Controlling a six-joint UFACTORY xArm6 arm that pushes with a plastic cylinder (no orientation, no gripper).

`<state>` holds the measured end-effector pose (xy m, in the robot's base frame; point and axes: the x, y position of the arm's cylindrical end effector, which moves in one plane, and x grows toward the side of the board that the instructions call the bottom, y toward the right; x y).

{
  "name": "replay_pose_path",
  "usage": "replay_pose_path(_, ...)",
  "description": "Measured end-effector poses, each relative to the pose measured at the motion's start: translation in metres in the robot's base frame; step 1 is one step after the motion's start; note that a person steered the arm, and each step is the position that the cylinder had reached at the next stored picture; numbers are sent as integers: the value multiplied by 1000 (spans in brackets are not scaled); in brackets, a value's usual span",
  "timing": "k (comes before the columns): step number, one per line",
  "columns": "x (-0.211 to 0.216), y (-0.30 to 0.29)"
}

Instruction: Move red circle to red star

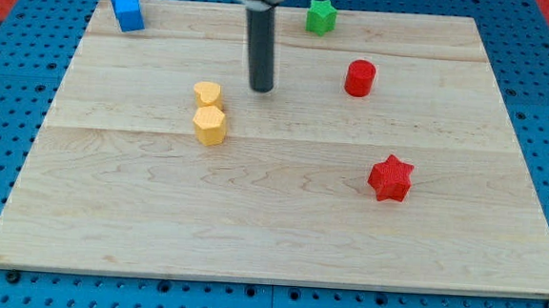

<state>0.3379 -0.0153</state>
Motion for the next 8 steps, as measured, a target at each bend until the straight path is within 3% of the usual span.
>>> replay_pose_path(1,-40,49)
replay_pose_path(2,-30,114)
replay_pose_path(5,78,115)
replay_pose_path(7,14,135)
replay_pose_path(8,35,142)
